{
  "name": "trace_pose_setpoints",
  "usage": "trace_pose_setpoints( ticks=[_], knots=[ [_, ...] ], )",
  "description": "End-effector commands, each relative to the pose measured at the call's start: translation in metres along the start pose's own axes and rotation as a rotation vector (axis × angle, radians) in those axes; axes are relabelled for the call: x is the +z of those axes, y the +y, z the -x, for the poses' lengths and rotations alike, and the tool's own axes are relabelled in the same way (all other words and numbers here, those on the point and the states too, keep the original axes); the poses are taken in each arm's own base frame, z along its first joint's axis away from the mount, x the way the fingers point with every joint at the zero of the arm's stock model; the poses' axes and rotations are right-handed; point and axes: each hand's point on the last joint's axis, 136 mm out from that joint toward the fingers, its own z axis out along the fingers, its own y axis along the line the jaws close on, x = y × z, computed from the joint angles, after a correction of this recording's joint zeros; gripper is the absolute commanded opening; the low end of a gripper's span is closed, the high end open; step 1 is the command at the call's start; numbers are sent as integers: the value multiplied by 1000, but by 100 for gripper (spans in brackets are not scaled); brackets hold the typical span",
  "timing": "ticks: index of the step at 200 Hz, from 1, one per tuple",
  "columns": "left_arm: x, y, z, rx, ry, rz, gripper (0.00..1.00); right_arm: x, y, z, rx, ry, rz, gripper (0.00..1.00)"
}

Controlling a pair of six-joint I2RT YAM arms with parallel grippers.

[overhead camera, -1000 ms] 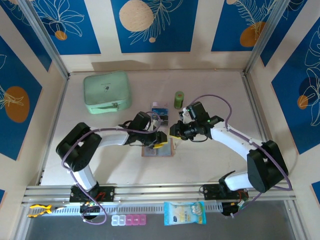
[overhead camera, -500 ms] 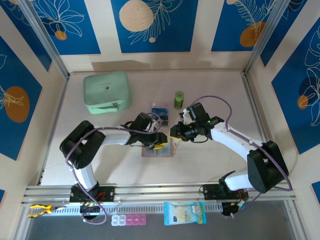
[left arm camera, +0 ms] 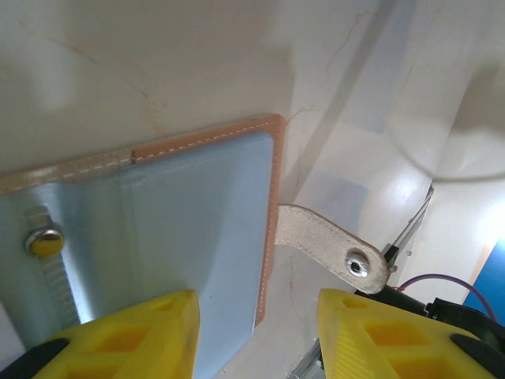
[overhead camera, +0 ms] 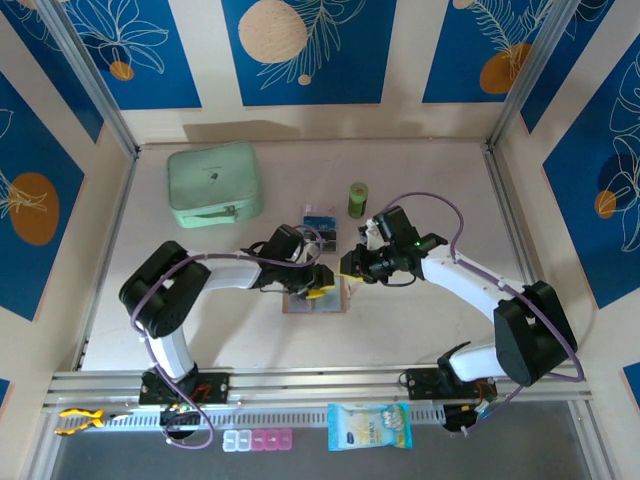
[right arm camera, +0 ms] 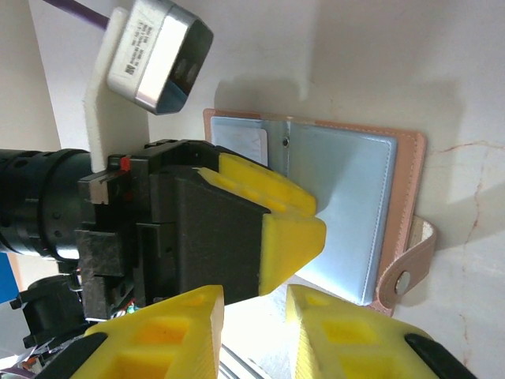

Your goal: Take the credit cards out of the card holder

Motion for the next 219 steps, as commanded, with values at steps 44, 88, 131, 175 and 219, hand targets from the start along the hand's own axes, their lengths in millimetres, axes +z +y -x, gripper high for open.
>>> trace_pose_setpoints(
  ticks=[44, 88, 131, 175, 219],
  knots=[
    [-50, -5, 16, 25, -120, -21, 43, 23, 14, -7, -6, 70, 11, 29],
    [-75, 29, 16, -22, -169, 45, 34, 46, 22, -12, -13, 134, 2, 26],
    [-80, 60, 6, -66, -166, 102, 22, 73, 30, -21, -30, 209, -7, 23],
    [-71, 78, -1, -95, -141, 115, 16, 94, 19, -30, -13, 270, -43, 22],
    [-66, 90, -2, -118, -125, 137, 15, 105, -14, -40, 23, 298, -115, 21]
  ],
)
